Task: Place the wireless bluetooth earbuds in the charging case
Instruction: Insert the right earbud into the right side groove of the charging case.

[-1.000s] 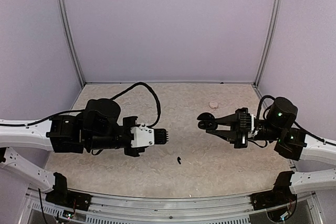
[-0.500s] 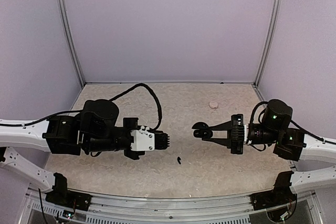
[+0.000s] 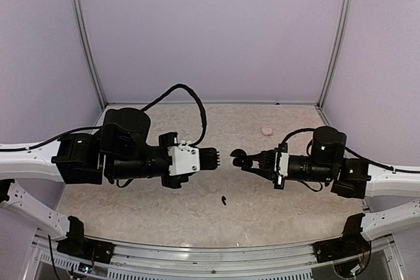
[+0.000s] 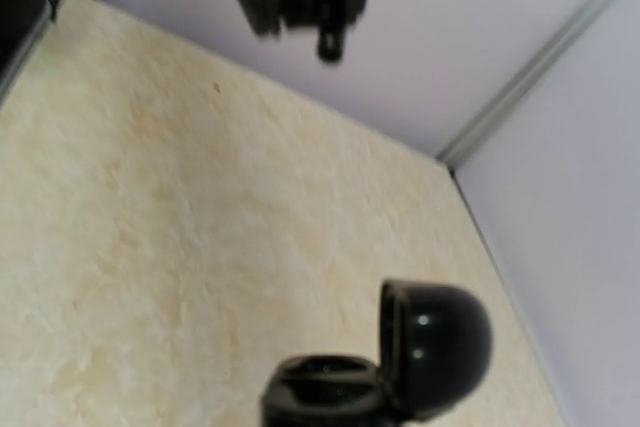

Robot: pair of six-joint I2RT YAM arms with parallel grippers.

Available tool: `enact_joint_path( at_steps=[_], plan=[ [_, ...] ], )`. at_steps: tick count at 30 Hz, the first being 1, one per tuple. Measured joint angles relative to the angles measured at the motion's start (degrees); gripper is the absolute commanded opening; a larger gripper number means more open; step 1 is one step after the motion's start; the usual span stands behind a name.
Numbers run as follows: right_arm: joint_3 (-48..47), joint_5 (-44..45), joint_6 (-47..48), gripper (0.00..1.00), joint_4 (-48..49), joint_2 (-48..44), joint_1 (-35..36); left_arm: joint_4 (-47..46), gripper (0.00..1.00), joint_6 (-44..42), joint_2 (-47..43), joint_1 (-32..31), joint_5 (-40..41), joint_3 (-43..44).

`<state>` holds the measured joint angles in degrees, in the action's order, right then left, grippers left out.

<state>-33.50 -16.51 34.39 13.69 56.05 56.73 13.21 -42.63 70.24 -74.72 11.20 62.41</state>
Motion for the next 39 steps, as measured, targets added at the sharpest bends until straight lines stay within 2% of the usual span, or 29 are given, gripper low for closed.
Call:
enact_joint_path(
  at_steps=[15,39],
  plan=[
    [-2.4,5.0,-2.8,0.0,-1.2,3.2,1.8,4.0,0.12,0.4,9.3,-1.5,3.5,5.6],
    [-3.4,5.4,-4.1,0.0,-2.4,5.3,3.5,4.4,0.12,-0.3,12.1,-1.9,6.5,6.6]
  ],
)
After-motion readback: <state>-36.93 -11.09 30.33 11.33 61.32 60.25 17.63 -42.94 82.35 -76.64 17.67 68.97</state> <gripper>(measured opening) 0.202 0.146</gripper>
